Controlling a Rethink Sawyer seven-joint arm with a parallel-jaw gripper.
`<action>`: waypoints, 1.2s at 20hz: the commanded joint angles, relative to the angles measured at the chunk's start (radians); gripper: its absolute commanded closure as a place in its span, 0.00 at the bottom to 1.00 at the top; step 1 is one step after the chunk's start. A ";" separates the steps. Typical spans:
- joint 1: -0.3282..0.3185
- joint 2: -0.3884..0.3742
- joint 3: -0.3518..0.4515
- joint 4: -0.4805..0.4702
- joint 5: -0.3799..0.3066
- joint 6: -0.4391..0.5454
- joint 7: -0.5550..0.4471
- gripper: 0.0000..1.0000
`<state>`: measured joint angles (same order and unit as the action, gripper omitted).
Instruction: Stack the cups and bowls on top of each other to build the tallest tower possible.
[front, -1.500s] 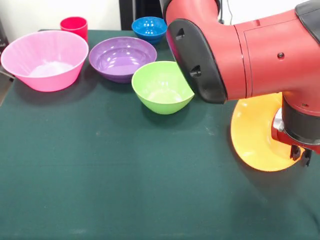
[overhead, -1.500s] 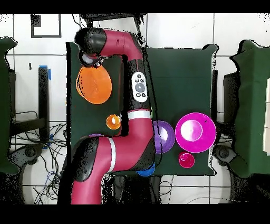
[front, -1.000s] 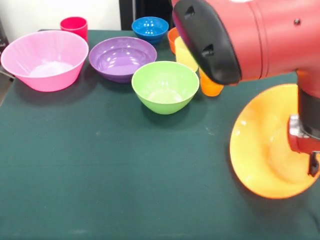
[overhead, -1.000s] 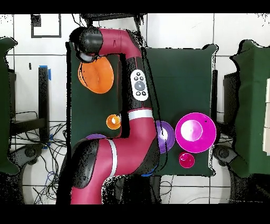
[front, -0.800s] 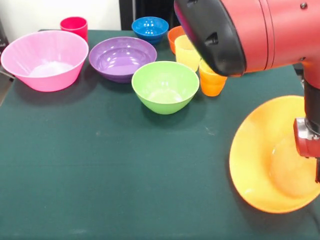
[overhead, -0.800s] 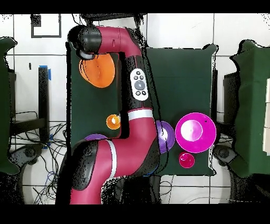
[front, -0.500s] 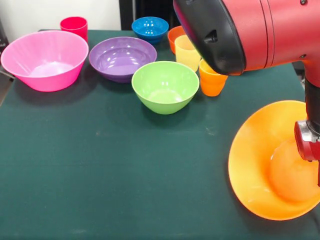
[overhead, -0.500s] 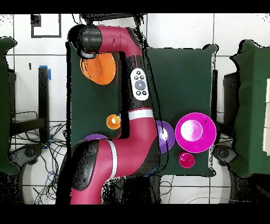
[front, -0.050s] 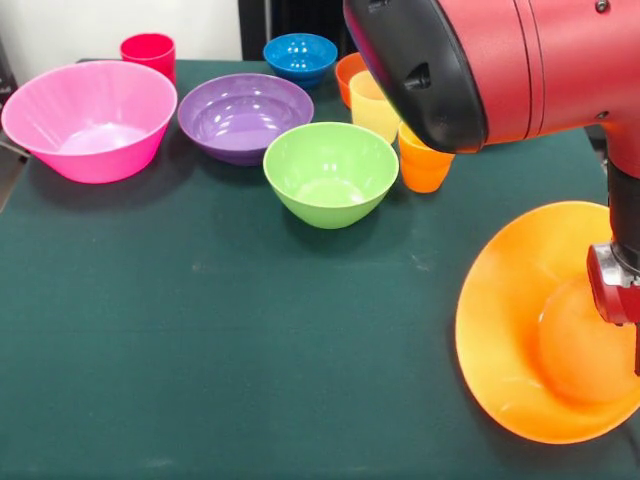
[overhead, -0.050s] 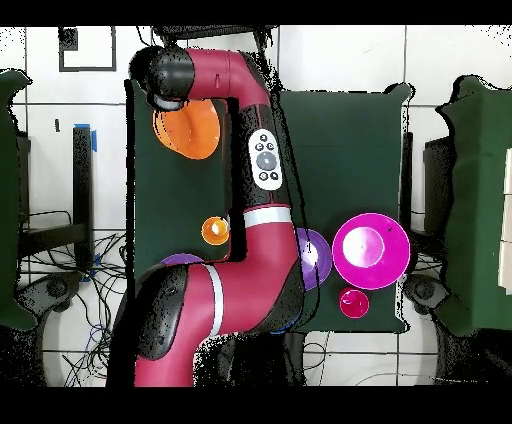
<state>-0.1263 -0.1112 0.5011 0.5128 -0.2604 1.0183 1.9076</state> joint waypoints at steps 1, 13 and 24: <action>-0.025 0.074 0.019 0.062 -0.070 0.005 -0.302 1.00; -0.018 -0.084 -0.082 0.332 0.118 0.291 0.141 1.00; -0.106 -0.277 0.030 0.876 0.538 0.008 0.339 1.00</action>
<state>-0.1846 -0.2867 0.4614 1.0163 0.1325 1.1928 2.0107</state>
